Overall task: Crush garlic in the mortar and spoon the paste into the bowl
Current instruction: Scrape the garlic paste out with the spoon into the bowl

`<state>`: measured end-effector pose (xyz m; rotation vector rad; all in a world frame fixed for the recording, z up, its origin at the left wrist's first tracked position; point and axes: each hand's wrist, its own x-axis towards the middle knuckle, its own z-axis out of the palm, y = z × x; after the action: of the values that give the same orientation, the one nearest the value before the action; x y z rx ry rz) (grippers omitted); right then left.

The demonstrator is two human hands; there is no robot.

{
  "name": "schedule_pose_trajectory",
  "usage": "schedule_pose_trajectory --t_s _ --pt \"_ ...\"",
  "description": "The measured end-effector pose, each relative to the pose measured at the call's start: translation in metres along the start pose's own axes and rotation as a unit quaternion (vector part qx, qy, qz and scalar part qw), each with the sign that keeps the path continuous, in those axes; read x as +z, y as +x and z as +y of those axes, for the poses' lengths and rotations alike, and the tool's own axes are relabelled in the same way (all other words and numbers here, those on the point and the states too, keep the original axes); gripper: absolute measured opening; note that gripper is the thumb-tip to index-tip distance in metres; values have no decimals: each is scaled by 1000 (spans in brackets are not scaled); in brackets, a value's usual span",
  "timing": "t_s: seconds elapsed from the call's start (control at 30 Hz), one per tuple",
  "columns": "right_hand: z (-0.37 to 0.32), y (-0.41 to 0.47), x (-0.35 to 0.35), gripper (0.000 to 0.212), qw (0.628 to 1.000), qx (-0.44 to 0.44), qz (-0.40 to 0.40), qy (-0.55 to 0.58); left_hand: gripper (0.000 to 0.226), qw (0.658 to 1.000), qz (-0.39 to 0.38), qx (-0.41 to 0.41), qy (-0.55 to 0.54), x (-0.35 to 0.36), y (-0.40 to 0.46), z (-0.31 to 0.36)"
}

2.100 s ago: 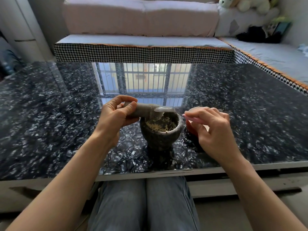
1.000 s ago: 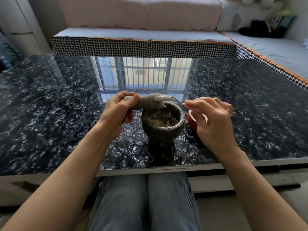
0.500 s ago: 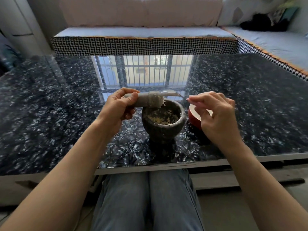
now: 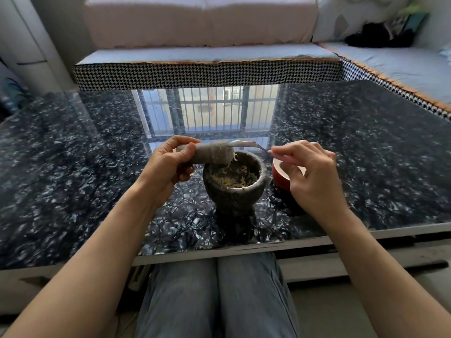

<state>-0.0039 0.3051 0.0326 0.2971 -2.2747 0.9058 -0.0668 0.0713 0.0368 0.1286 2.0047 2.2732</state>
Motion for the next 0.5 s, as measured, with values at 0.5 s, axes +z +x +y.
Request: schedule_pose_trajectory --t_s 0.5 --pt "4 -1 1 29 1000 10 2 -14 11 1000 -24 0 -9 -4 2 -1"
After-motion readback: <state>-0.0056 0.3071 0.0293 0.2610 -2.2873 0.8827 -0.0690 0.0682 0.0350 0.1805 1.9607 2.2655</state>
